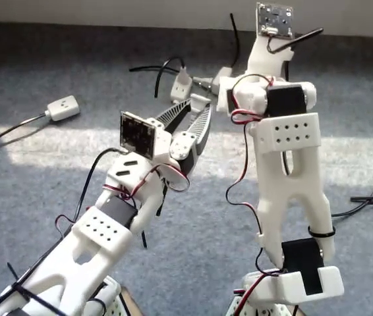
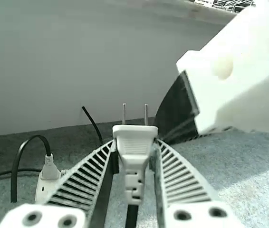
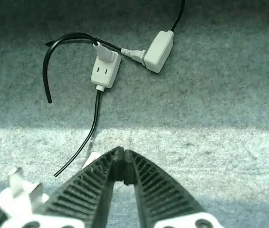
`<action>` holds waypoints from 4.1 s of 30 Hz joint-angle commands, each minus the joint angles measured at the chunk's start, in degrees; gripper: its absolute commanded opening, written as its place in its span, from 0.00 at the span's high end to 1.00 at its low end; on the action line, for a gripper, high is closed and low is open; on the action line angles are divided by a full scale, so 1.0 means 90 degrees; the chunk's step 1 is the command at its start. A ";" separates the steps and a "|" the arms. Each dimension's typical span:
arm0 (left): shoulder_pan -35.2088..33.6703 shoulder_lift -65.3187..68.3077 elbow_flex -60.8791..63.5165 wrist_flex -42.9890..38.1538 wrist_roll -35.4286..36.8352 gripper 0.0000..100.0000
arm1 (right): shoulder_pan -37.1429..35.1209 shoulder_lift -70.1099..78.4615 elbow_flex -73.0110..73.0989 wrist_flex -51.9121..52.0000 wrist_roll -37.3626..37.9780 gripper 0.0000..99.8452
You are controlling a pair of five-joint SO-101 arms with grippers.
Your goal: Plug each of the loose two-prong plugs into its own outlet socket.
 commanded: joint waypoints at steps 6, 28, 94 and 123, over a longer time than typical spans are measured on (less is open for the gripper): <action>0.0083 -0.1040 0.0396 -0.0020 0.0039 0.99 | 0.0239 -0.0210 -0.0532 0.0044 0.0068 0.99; 0.0601 0.0591 -0.0317 -0.0020 0.0039 0.99 | -0.0650 -0.0024 -0.1636 0.0991 0.0068 0.99; -0.1079 0.3932 -0.6159 0.7590 -0.1201 0.99 | 0.1949 0.0142 -0.1695 -0.0161 0.0020 0.99; -0.0796 0.9363 -1.2791 1.2904 -0.0889 0.99 | 0.1949 0.0151 -0.1705 -0.0161 0.0020 0.99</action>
